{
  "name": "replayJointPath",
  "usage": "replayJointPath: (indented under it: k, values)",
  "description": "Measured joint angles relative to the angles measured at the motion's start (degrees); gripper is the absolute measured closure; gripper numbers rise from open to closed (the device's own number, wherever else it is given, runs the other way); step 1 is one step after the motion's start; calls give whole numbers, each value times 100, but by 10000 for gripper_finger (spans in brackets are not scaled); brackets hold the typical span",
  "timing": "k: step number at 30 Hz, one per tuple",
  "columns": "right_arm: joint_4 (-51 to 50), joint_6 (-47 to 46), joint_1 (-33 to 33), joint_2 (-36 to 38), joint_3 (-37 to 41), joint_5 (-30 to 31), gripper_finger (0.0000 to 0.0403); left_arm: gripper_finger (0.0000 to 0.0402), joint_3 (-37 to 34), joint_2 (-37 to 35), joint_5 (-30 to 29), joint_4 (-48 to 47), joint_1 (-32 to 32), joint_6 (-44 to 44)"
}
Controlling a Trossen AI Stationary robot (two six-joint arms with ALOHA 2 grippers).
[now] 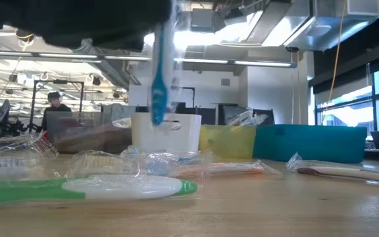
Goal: Pick & Place Toothbrushes
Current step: Put the blue toothbrush into the yellow bin
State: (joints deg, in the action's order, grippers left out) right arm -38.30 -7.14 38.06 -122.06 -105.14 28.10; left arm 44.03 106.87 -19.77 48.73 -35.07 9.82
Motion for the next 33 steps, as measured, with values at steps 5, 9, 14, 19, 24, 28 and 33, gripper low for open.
replayJointPath:
  k: [5, 9, 14, 19, 24, 28, 33]
  values:
    - [206, 161, 0, 2, -11, -23, 278, 382, 29, 11, 22, 42, 2, 129]
    - [262, 182, 0, 2, -11, -49, 292, 382, 29, 11, 15, 50, 2, 135]
    - [423, 198, -14, 2, -13, -49, 307, 382, 29, 11, 2, 50, 2, 134]
    - [487, 204, -69, 2, -13, -234, 324, 382, 29, 11, 3, 38, 2, 134]
    - [466, 182, -133, 2, -19, -479, 367, 382, 29, 13, 0, 20, 2, 126]
    - [456, 184, -133, 2, -20, -472, 382, 381, 29, 13, 2, 17, 9, -35]
    - [446, 178, -133, 2, -20, -475, 382, 361, 29, 15, 89, 21, 35, -197]
